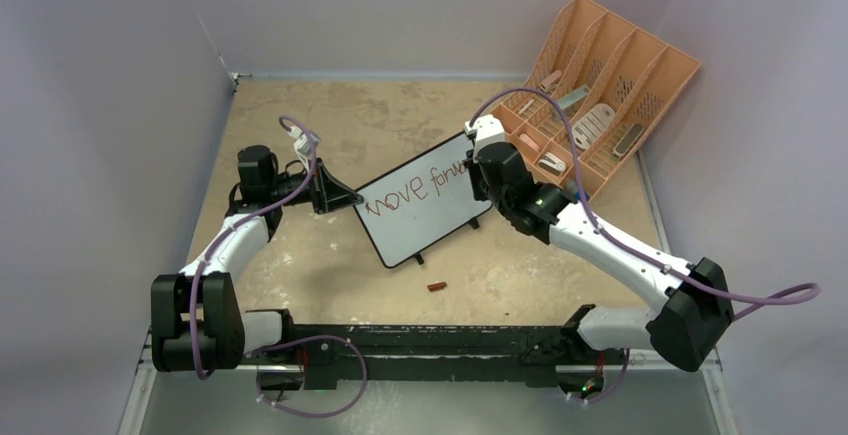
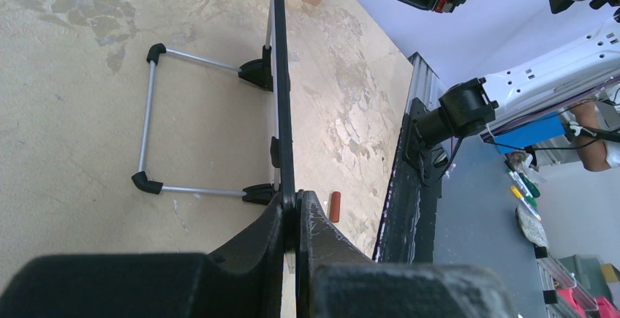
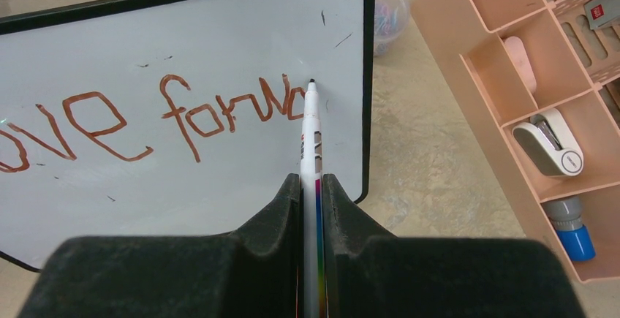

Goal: Write a sentence on the whiteboard

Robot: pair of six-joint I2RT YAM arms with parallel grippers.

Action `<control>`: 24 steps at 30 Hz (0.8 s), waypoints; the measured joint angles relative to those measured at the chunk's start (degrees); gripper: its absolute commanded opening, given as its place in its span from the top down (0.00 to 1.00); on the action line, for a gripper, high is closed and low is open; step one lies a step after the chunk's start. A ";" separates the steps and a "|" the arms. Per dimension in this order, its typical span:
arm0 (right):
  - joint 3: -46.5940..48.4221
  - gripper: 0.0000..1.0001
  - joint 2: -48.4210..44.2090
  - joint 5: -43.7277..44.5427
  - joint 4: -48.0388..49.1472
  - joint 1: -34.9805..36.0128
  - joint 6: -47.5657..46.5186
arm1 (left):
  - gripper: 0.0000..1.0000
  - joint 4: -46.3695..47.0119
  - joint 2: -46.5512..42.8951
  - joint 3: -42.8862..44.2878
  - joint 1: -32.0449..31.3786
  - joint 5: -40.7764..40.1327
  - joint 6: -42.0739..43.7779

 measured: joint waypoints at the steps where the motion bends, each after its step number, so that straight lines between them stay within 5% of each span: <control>1: 0.07 1.00 0.15 0.00 0.13 -0.07 0.00 | 1.00 0.00 0.00 0.00 0.00 -0.02 0.00; 24: -2.93 1.00 -0.87 -0.09 -1.62 -0.17 0.70 | 1.00 -0.02 0.00 0.00 0.00 0.00 0.00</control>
